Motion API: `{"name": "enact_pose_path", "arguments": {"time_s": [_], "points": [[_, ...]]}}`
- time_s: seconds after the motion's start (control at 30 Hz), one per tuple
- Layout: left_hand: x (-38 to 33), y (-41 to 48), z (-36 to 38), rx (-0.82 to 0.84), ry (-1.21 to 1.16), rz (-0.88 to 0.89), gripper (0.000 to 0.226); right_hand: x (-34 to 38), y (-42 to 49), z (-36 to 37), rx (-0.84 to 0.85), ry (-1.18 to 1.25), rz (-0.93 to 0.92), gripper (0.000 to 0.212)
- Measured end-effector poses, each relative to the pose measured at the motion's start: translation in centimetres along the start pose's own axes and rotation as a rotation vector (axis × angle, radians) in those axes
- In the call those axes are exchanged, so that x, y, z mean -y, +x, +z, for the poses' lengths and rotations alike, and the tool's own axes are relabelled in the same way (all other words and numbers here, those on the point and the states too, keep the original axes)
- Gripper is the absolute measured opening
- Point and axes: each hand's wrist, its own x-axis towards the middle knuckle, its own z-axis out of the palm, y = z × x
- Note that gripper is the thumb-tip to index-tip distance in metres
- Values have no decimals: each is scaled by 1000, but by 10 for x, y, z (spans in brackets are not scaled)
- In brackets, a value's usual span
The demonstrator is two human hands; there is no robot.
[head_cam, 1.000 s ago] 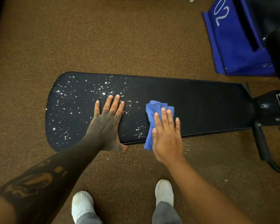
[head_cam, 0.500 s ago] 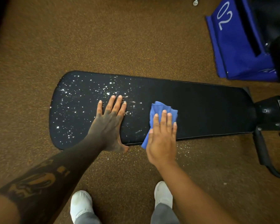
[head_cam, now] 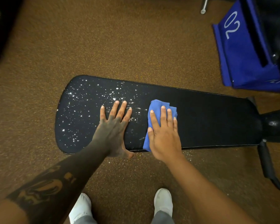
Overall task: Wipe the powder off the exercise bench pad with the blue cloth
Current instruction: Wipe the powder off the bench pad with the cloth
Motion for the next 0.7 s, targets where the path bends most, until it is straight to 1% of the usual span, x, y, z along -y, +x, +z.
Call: {"name": "enact_pose_path", "arguments": {"time_s": [0.13,0.2,0.27,0.4,0.47,0.57,0.63,0.7], "points": [[1,-1,-1,14,0,-10,161,6,49,-11,1,-21,34,59],[2,-3,-2,20,-8,-14,160,9,60,-14,17,-17,50,59],[6,-5,-2,32,-13,-25,159,10,50,-15,21,-1,34,59],[14,-10,-1,30,-6,-53,158,13,9,-11,59,-13,-90,60],[16,-11,-1,27,-23,-53,158,10,13,-12,80,-37,-120,60],[17,-12,-1,25,-36,-44,159,9,55,-18,48,-45,-87,59],[18,-12,0,18,-41,-41,159,14,88,-22,28,-27,-30,58],[19,-13,-1,27,-44,-35,158,21,100,-22,9,-27,19,57]]}}
